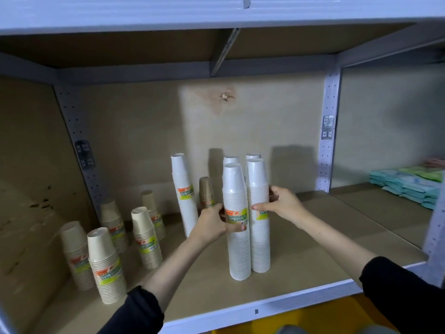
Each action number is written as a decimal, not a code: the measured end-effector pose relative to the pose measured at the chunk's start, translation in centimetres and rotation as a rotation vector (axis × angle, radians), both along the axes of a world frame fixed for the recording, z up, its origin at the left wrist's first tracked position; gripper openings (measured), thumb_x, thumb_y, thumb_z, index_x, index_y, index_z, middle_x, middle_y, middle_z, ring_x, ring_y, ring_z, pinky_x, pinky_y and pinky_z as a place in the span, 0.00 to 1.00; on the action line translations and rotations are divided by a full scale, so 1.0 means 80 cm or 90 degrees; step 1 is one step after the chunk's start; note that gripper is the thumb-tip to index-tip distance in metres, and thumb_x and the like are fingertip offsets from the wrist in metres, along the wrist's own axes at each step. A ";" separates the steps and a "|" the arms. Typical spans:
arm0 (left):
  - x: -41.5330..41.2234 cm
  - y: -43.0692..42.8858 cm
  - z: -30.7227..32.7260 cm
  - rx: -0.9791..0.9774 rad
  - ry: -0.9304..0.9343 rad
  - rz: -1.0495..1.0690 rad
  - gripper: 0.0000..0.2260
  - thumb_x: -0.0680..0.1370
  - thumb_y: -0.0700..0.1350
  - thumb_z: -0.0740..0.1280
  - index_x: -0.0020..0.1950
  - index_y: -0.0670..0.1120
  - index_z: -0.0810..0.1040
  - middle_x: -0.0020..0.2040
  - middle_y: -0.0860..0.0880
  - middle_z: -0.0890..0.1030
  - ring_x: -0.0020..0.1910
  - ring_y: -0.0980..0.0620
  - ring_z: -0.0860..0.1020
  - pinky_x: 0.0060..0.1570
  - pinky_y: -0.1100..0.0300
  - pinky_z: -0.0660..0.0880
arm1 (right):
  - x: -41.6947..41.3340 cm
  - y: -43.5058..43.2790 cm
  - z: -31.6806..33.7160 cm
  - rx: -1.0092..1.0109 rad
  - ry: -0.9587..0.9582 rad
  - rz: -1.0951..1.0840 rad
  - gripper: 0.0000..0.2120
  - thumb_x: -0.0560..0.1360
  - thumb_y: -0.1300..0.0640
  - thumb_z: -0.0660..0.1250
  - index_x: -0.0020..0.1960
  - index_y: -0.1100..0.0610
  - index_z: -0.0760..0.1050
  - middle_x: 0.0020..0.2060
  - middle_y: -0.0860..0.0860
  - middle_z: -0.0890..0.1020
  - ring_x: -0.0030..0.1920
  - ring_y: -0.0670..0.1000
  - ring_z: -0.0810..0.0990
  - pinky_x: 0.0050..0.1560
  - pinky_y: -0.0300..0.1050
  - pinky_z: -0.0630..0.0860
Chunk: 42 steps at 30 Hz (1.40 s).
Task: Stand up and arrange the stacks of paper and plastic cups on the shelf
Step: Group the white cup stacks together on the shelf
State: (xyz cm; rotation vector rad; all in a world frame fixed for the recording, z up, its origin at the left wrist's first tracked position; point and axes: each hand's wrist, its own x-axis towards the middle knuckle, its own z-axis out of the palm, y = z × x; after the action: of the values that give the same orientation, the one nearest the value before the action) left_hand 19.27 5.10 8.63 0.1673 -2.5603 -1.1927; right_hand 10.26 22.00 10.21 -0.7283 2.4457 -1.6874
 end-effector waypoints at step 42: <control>-0.022 0.016 -0.013 -0.029 0.030 0.070 0.27 0.65 0.46 0.78 0.61 0.40 0.74 0.58 0.46 0.81 0.53 0.51 0.78 0.49 0.62 0.73 | -0.013 0.000 -0.023 0.007 0.048 -0.068 0.25 0.62 0.62 0.79 0.57 0.62 0.77 0.50 0.55 0.84 0.48 0.50 0.80 0.52 0.42 0.76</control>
State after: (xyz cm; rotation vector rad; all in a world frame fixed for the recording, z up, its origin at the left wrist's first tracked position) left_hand 17.54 6.35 7.57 0.2637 -2.5000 -1.0845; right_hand 9.22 21.96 8.40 -0.6838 2.5869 -1.7120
